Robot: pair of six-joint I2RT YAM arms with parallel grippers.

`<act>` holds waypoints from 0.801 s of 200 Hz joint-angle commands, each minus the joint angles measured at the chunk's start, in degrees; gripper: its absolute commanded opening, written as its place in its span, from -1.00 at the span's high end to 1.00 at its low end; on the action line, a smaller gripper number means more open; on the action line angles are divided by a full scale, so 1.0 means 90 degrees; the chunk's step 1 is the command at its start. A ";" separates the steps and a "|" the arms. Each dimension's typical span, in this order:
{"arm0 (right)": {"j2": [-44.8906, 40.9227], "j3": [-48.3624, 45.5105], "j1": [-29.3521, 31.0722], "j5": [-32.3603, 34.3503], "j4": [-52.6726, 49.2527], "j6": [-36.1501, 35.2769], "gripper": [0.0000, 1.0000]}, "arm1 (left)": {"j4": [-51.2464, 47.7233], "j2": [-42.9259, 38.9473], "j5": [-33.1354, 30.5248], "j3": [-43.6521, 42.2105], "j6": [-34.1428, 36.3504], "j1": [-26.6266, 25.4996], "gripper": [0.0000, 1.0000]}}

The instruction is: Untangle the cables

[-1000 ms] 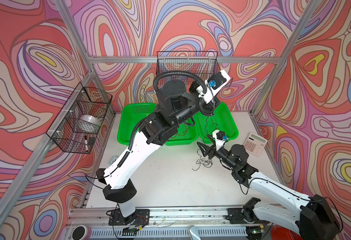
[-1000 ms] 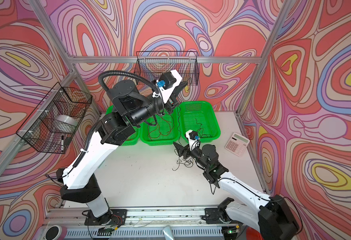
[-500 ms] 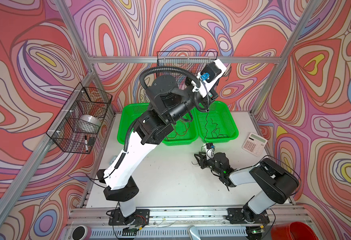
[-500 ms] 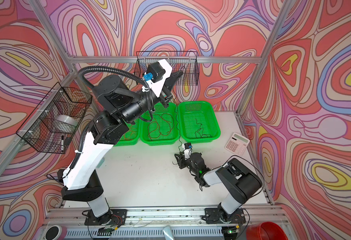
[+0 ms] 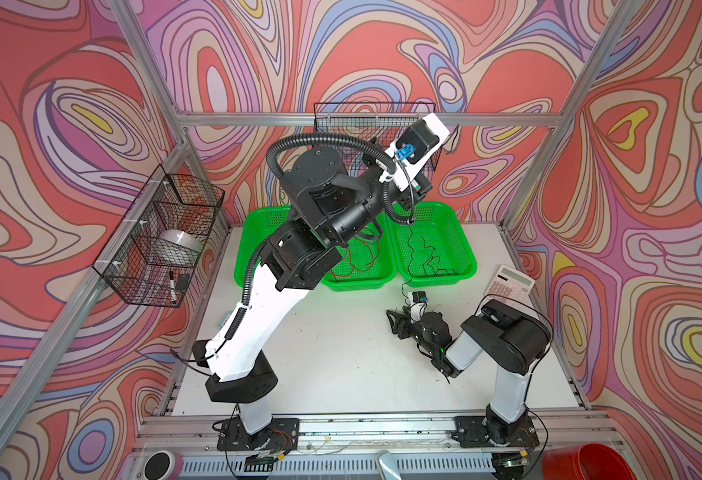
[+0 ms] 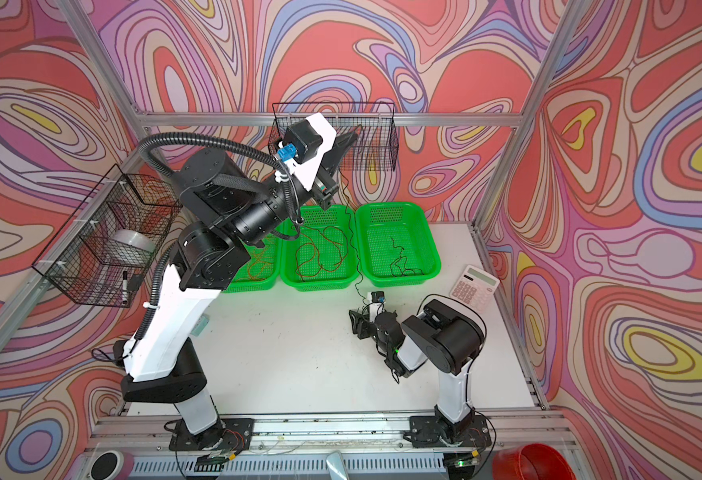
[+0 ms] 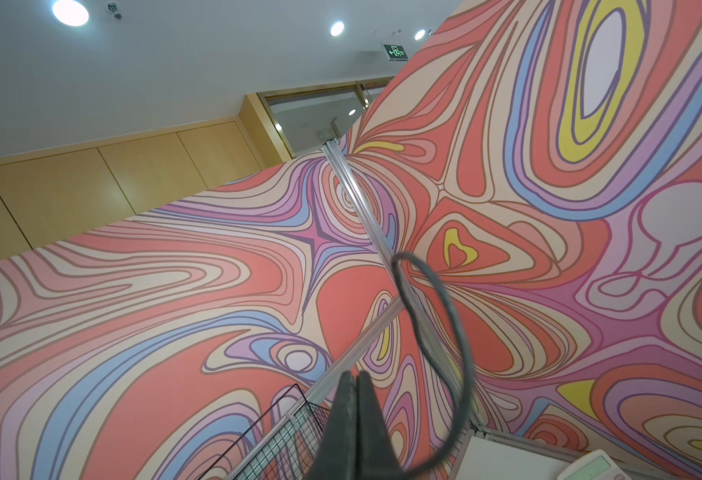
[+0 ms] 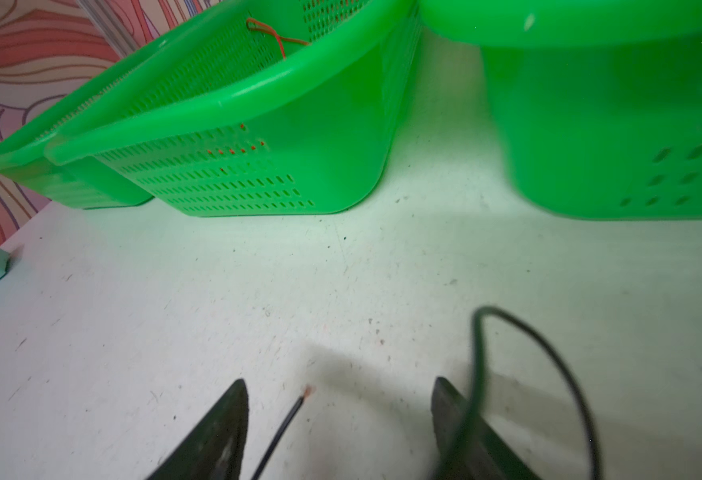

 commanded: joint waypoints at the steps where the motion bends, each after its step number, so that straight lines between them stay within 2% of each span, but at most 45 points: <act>1: -0.0443 -0.0518 0.0041 -0.0089 0.1108 -0.0250 -0.63 | 0.0091 -0.0204 -0.0167 -0.0001 0.0264 0.0055 1.00; 11: -0.0828 -0.0657 0.0040 -0.0327 0.1057 -0.0397 -0.70 | 0.0091 -0.0230 -0.0189 -0.0097 0.0276 0.0055 1.00; 23: -0.1434 -0.0688 0.0041 -0.0664 0.0549 -0.0497 -0.94 | 0.0064 -0.0250 -0.0214 -0.0174 0.0277 0.0064 1.00; 27: -0.1604 -0.0650 0.0051 -0.0761 0.0268 -0.0521 -0.96 | 0.0061 -0.0251 -0.0227 -0.0179 0.0282 0.0063 1.00; 43: -0.2439 -0.0521 0.0176 -0.0936 -0.0898 -0.0693 -0.97 | 0.0047 -0.0258 -0.0245 -0.0222 0.0286 0.0064 1.00; 100: -0.4764 -0.0186 0.0317 -0.0108 -0.4488 -0.1254 -0.96 | 0.0059 -0.0320 -0.0365 -0.0262 0.0388 0.0074 1.00; 131: -0.5920 -0.0206 0.0317 0.0202 -0.5381 -0.1506 -0.97 | 0.0050 -0.0377 -0.0414 -0.0351 0.0386 0.0090 1.00; 145: -0.6312 -0.0207 0.0317 0.0113 -0.5561 -0.1748 -0.92 | 0.0086 -0.0416 -0.0374 -0.0427 0.0349 0.0094 1.00; 160: -0.6577 -0.0164 0.0317 -0.0358 -0.5676 -0.2122 -0.81 | 0.0090 -0.0408 -0.0348 -0.0437 0.0306 0.0089 1.00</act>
